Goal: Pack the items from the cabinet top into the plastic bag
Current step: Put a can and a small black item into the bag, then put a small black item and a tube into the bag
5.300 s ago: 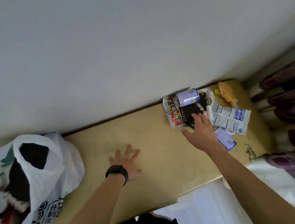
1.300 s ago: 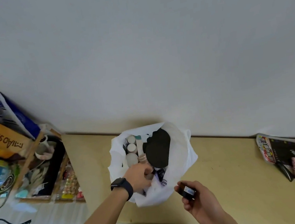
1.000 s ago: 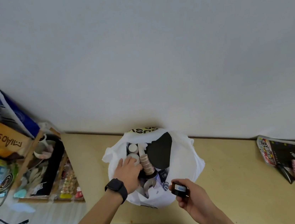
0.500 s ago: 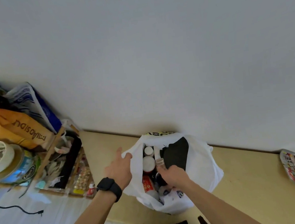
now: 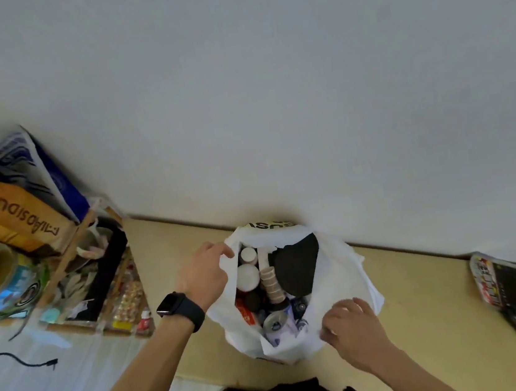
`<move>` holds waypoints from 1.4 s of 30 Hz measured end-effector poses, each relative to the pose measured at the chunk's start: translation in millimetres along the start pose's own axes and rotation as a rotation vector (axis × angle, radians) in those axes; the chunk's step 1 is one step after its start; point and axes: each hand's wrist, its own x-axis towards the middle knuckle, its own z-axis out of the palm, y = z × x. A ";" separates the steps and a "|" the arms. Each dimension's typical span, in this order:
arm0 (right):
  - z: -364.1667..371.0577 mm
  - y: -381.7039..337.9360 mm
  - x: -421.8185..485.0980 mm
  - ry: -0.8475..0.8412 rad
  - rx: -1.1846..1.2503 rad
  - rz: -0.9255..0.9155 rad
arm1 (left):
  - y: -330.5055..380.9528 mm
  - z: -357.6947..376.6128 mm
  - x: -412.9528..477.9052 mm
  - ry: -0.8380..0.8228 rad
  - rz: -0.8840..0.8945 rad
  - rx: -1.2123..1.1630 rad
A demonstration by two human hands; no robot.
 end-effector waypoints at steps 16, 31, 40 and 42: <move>-45.5 8.5 -4.1 0.073 0.431 0.038 | 34.4 -24.7 18.9 0.123 0.052 -0.009; -34.6 36.7 -44.1 0.481 0.845 0.138 | 147.0 51.9 4.0 0.136 0.379 0.531; 9.0 132.8 -123.0 0.786 0.947 0.584 | 291.0 157.2 -8.4 0.007 0.843 0.501; 24.5 160.6 -141.2 0.788 0.923 0.702 | 319.9 189.8 -13.1 -0.122 0.894 0.526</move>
